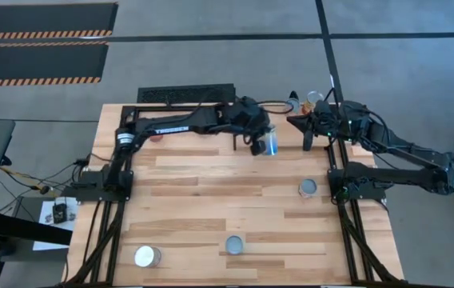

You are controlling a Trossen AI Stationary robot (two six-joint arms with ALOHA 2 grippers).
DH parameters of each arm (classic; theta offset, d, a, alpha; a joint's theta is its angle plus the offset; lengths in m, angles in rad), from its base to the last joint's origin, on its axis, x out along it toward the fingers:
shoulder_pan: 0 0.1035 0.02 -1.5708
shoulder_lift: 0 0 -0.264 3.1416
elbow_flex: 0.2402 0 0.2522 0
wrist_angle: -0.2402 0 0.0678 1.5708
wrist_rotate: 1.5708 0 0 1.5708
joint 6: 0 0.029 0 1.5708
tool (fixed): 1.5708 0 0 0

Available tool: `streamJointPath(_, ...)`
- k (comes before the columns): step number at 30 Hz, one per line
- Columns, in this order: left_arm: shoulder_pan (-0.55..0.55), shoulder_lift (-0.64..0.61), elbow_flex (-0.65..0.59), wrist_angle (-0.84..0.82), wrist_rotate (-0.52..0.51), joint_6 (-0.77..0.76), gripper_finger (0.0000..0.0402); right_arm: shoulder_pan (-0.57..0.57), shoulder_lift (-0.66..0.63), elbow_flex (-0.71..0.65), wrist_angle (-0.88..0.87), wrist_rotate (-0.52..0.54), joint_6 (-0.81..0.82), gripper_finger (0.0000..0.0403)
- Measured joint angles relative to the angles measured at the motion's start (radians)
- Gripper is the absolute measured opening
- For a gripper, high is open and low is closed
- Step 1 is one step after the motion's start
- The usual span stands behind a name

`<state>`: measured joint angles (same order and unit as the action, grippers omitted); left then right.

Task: Pick and place cans onto a shelf
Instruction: Put the top canned peaches on the shelf

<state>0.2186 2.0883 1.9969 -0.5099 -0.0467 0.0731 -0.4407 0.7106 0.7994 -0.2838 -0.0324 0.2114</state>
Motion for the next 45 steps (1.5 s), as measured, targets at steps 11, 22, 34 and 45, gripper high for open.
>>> streamJointPath(11,0.026,0.090,0.015,0.033,-0.146,0.049,0.0000,-0.005,-0.005,0.000,0.001,0.035,0.001,0.0014)
streamJointPath(22,0.006,-0.046,0.017,0.021,-0.021,-0.061,0.0000,0.005,-0.005,0.000,-0.043,0.030,0.029,0.0014)
streamJointPath(34,-0.040,-0.234,-0.061,-0.006,0.016,-0.173,0.0000,0.118,0.049,0.000,-0.176,-0.002,0.218,0.0019)
streamJointPath(45,-0.081,-0.580,-0.640,0.405,-0.030,-0.390,0.0000,0.189,0.191,0.000,-0.191,0.010,0.376,0.0055)
